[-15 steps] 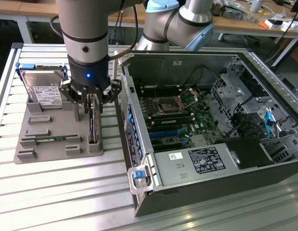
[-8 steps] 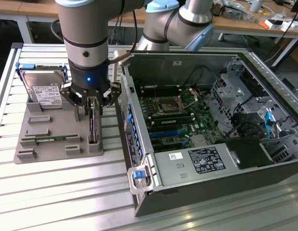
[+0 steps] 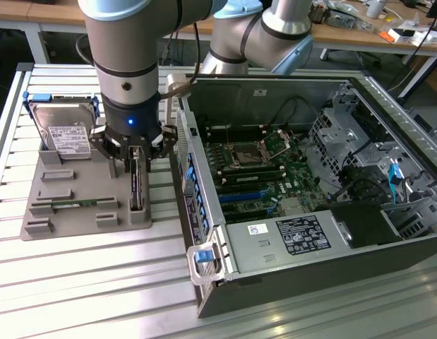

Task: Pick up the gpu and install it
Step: 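Pick up the gpu and move the gpu toward the slot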

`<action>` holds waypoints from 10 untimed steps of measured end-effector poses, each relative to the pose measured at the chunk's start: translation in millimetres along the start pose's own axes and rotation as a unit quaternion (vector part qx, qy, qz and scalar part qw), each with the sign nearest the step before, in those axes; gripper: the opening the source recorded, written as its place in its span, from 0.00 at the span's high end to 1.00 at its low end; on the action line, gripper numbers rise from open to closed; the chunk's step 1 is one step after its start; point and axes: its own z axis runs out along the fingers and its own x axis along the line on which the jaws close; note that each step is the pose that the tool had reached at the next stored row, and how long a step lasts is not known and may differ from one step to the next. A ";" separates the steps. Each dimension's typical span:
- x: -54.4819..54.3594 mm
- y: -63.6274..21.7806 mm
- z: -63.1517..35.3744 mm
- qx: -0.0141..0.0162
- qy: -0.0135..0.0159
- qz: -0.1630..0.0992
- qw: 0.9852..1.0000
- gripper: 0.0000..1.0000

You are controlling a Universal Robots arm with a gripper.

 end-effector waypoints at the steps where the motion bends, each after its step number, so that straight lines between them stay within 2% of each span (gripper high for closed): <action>1: 0.0 -0.1 0.9 0.000 0.000 0.000 1.000 0.58; 10: 0.3 -0.5 11.7 0.000 0.000 0.000 1.000 0.58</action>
